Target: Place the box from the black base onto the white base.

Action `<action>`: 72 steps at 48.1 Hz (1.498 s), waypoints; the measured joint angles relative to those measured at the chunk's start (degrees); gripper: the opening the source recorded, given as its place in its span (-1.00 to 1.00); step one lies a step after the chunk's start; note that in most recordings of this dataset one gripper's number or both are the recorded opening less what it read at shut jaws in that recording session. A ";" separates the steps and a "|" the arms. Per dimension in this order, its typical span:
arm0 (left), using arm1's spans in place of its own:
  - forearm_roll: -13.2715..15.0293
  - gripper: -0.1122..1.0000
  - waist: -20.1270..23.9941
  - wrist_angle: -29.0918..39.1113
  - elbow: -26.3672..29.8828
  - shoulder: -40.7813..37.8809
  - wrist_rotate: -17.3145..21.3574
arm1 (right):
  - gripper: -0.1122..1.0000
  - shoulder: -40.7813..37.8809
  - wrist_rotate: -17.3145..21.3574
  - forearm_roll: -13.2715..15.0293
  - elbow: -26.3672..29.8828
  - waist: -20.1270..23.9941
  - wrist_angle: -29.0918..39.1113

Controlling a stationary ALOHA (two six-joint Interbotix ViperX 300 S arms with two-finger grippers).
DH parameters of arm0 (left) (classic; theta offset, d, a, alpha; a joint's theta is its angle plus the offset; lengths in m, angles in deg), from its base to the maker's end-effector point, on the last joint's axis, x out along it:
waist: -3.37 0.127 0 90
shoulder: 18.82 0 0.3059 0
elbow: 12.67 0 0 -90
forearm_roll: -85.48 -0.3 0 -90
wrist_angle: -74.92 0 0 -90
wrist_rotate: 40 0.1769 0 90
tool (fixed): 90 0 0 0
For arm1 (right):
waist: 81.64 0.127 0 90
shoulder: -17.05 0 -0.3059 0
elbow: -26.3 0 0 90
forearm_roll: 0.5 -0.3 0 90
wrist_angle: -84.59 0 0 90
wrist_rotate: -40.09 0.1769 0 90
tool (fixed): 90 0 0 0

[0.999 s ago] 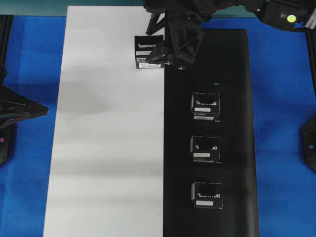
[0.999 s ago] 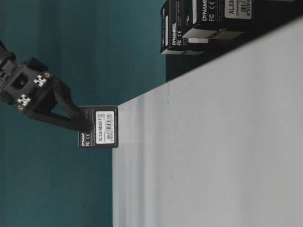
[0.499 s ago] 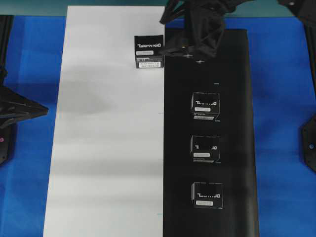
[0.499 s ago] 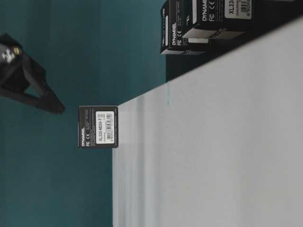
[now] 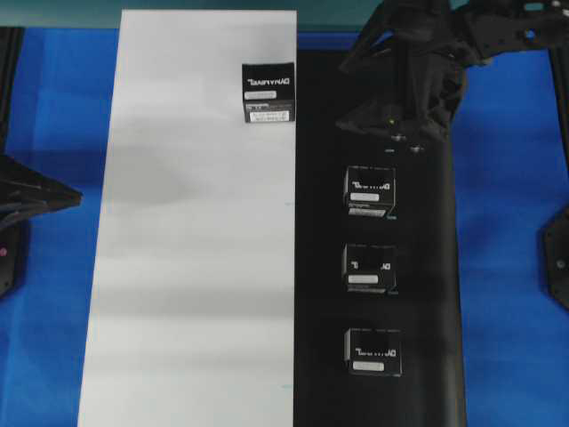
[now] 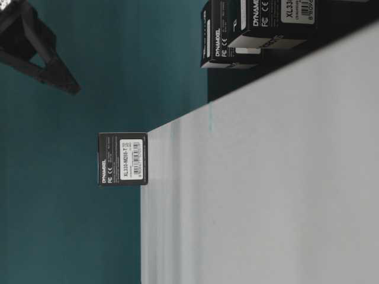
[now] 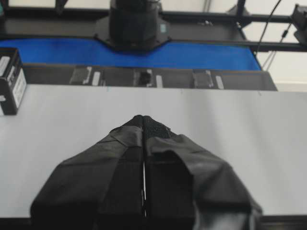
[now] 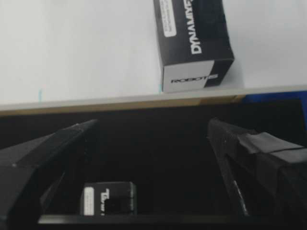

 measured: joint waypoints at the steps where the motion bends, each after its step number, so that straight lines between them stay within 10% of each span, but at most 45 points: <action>1: 0.00 -0.90 0.00 0.00 0.00 0.00 0.00 | 0.99 0.53 0.26 0.00 -0.62 0.09 -0.62; 21: 0.00 -0.90 0.00 0.00 0.09 0.00 0.00 | 0.99 8.09 8.09 -0.09 -9.84 3.34 -8.17; 72: -0.09 -0.90 0.00 0.00 0.00 0.18 0.00 | 0.99 12.39 8.79 -0.09 -15.47 4.92 -11.78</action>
